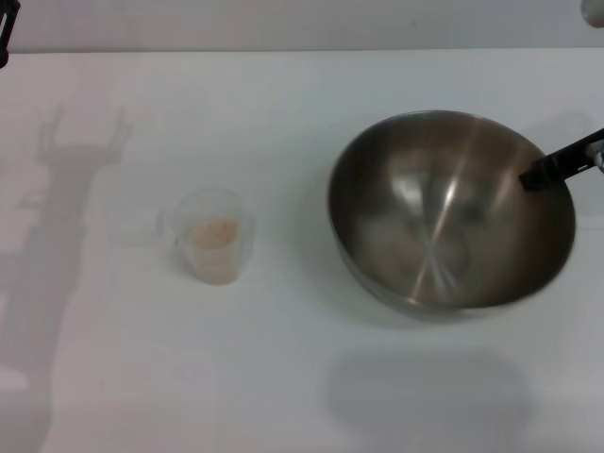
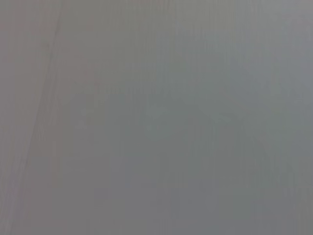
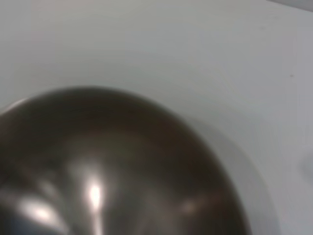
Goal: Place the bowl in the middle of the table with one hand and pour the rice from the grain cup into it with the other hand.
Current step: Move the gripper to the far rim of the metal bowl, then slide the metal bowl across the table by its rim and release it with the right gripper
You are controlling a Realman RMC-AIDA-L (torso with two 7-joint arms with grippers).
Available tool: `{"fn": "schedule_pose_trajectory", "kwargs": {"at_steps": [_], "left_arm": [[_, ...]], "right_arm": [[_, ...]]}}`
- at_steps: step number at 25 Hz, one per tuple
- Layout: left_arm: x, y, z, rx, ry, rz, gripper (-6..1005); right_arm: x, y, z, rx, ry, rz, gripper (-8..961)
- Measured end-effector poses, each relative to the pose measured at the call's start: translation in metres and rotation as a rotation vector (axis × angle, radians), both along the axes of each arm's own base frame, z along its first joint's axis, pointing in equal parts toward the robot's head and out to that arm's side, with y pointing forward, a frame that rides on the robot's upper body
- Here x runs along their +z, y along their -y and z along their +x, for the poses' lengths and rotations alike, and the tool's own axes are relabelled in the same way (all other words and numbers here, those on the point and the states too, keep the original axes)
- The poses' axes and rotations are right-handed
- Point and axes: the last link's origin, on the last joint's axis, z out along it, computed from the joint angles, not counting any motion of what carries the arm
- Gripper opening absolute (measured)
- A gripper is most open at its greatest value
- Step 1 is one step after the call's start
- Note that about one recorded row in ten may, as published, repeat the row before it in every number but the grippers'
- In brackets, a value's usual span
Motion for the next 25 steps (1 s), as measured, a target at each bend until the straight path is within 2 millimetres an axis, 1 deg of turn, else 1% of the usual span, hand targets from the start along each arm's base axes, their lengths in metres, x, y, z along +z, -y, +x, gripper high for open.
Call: {"fn": "schedule_pose_trajectory", "kwargs": {"at_steps": [3, 8, 10, 11, 16, 21, 25], "left_arm": [[0.0, 0.0, 0.0, 0.0, 0.0, 0.0, 864], [0.0, 0.001, -0.001, 0.003, 0.0, 0.0, 864], [0.0, 0.001, -0.001, 0.004, 0.0, 0.001, 864], [0.0, 0.002, -0.002, 0.003, 0.0, 0.001, 864], [0.001, 0.002, -0.002, 0.005, 0.001, 0.003, 864], [0.002, 0.002, -0.003, 0.01, 0.005, 0.013, 863], [0.003, 0.002, -0.003, 0.008, 0.005, 0.017, 863]], "right_arm": [[0.004, -0.001, 0.0, -0.007, -0.01, 0.017, 144], [0.015, -0.004, -0.005, 0.007, -0.069, 0.061, -1], [0.018, -0.004, -0.011, 0.035, -0.129, 0.067, 3], [0.02, -0.003, -0.018, 0.07, -0.187, 0.06, 5], [0.018, -0.001, -0.027, 0.125, -0.241, 0.027, 6], [-0.003, 0.005, -0.035, 0.181, -0.254, -0.081, 6], [-0.018, 0.01, -0.041, 0.219, -0.229, -0.161, 7]]}}
